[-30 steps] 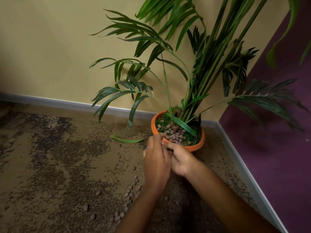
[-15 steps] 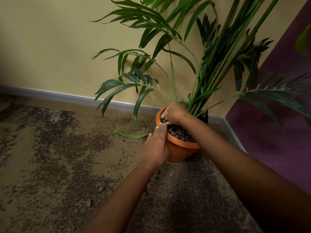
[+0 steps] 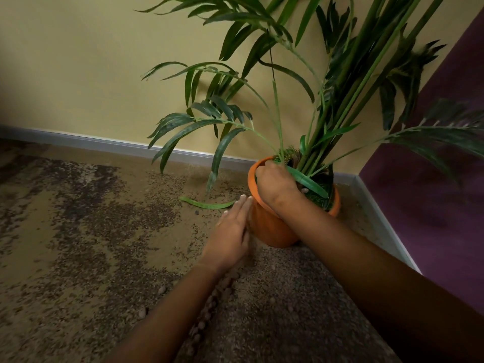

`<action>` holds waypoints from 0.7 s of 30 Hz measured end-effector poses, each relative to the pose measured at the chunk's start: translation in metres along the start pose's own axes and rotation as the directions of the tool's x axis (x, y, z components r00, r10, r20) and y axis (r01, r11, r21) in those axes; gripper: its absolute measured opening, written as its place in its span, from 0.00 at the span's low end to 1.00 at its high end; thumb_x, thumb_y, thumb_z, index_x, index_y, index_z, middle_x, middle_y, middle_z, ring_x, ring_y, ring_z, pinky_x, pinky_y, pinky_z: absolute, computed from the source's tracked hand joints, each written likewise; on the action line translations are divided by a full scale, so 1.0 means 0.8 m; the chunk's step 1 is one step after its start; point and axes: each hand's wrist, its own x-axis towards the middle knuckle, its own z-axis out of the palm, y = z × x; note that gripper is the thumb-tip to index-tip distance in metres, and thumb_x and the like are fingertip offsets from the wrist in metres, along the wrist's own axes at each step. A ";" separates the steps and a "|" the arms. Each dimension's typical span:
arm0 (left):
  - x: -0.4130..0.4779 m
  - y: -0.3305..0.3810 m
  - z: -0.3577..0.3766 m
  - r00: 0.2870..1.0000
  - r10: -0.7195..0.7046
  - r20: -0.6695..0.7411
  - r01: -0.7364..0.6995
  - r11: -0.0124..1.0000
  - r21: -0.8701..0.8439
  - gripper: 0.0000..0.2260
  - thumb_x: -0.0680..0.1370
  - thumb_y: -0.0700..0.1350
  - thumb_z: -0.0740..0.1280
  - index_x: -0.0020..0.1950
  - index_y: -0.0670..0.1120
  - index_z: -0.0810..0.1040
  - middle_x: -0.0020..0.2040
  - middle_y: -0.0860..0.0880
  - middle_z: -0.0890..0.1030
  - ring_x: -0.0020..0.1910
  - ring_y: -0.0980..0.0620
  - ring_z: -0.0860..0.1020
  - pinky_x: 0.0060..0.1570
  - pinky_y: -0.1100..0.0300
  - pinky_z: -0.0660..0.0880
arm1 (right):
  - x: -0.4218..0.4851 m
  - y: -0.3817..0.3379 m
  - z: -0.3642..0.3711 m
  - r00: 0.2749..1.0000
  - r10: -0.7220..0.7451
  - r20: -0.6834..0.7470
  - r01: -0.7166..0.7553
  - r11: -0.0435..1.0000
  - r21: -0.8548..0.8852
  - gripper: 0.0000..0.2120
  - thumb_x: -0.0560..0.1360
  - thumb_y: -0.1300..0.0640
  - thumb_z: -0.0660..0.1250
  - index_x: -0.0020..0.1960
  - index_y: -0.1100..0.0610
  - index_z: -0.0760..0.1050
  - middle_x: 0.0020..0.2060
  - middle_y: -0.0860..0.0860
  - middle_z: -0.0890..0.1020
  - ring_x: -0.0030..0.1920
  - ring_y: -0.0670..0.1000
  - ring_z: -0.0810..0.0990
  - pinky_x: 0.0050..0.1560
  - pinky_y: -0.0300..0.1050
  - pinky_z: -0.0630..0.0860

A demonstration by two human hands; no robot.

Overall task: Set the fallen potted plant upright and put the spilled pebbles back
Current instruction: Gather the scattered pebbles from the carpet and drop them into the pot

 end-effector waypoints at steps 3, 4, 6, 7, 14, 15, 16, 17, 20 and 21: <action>-0.005 -0.030 0.003 0.989 -0.142 0.033 0.139 0.987 0.079 0.30 0.78 0.39 0.59 0.77 0.48 0.50 0.79 0.46 0.49 0.75 0.44 0.58 0.74 0.51 0.59 | -0.015 -0.002 -0.001 1.000 -0.016 -0.005 0.016 1.000 -0.005 0.19 0.79 0.69 0.52 0.69 0.63 0.66 0.69 0.63 0.64 0.68 0.64 0.65 0.61 0.58 0.72; -0.004 -0.040 0.002 0.982 -0.186 0.038 0.180 0.976 0.121 0.30 0.78 0.40 0.60 0.77 0.48 0.50 0.79 0.45 0.49 0.75 0.43 0.58 0.73 0.50 0.58 | -0.019 -0.001 0.000 0.999 -0.024 -0.038 0.024 1.000 0.015 0.19 0.78 0.69 0.53 0.68 0.62 0.67 0.69 0.62 0.64 0.67 0.64 0.65 0.60 0.58 0.73; 0.002 -0.058 0.000 0.968 -0.246 0.039 0.233 0.950 0.208 0.30 0.78 0.41 0.60 0.77 0.47 0.51 0.79 0.44 0.49 0.75 0.42 0.56 0.74 0.50 0.55 | -0.029 0.000 0.008 0.989 -0.034 -0.143 0.047 0.995 0.088 0.19 0.77 0.69 0.56 0.67 0.60 0.68 0.71 0.60 0.63 0.69 0.62 0.63 0.59 0.55 0.75; 0.007 -0.068 -0.002 0.963 -0.265 0.041 0.246 0.935 0.253 0.30 0.78 0.41 0.61 0.77 0.47 0.51 0.79 0.44 0.48 0.76 0.42 0.54 0.75 0.50 0.52 | -0.033 0.000 0.016 0.978 -0.038 -0.206 0.065 0.990 0.127 0.21 0.77 0.69 0.58 0.68 0.59 0.67 0.73 0.60 0.60 0.71 0.62 0.60 0.61 0.54 0.74; 0.050 -0.134 -0.013 0.928 -0.351 0.125 0.222 0.791 0.570 0.31 0.80 0.46 0.58 0.77 0.44 0.44 0.79 0.43 0.45 0.77 0.43 0.43 0.75 0.48 0.43 | -0.072 -0.024 0.122 0.757 -0.310 -0.576 0.442 0.892 0.100 0.24 0.65 0.65 0.67 0.61 0.57 0.77 0.68 0.59 0.74 0.69 0.61 0.70 0.64 0.52 0.69; 0.055 -0.141 -0.013 0.927 -0.355 0.126 0.220 0.782 0.583 0.30 0.81 0.45 0.56 0.77 0.44 0.44 0.79 0.43 0.45 0.77 0.44 0.43 0.75 0.48 0.44 | -0.074 -0.027 0.141 0.752 -0.383 -0.536 0.497 0.864 0.080 0.23 0.66 0.63 0.66 0.61 0.57 0.77 0.67 0.59 0.75 0.69 0.60 0.71 0.63 0.51 0.72; 0.059 -0.148 -0.014 0.925 -0.359 0.129 0.218 0.774 0.594 0.29 0.81 0.44 0.55 0.77 0.44 0.44 0.79 0.43 0.46 0.77 0.44 0.43 0.75 0.48 0.44 | -0.075 -0.029 0.159 0.764 -0.434 -0.478 0.529 0.845 0.078 0.22 0.67 0.61 0.67 0.62 0.57 0.77 0.67 0.58 0.75 0.68 0.59 0.72 0.62 0.51 0.74; 0.062 -0.153 -0.014 0.922 -0.363 0.134 0.215 0.769 0.603 0.28 0.81 0.43 0.55 0.77 0.45 0.45 0.79 0.43 0.46 0.77 0.44 0.43 0.75 0.48 0.44 | -0.073 -0.029 0.175 0.789 -0.458 -0.410 0.534 0.840 0.090 0.22 0.68 0.60 0.69 0.62 0.57 0.76 0.67 0.57 0.76 0.68 0.58 0.72 0.61 0.50 0.75; 0.068 -0.164 -0.012 0.917 -0.375 0.136 0.220 0.760 0.612 0.26 0.81 0.41 0.53 0.77 0.45 0.47 0.79 0.43 0.50 0.78 0.44 0.45 0.75 0.47 0.44 | -0.057 -0.031 0.211 0.863 -0.449 -0.233 0.492 0.852 0.180 0.22 0.76 0.55 0.64 0.69 0.57 0.69 0.72 0.57 0.69 0.74 0.58 0.64 0.67 0.52 0.70; 0.068 -0.166 -0.010 0.919 -0.373 0.127 0.224 0.760 0.610 0.25 0.81 0.41 0.53 0.77 0.45 0.50 0.78 0.42 0.52 0.77 0.43 0.47 0.75 0.47 0.46 | -0.048 -0.030 0.220 0.887 -0.432 -0.162 0.459 0.862 0.217 0.22 0.79 0.54 0.59 0.73 0.57 0.64 0.75 0.57 0.63 0.76 0.57 0.57 0.71 0.52 0.65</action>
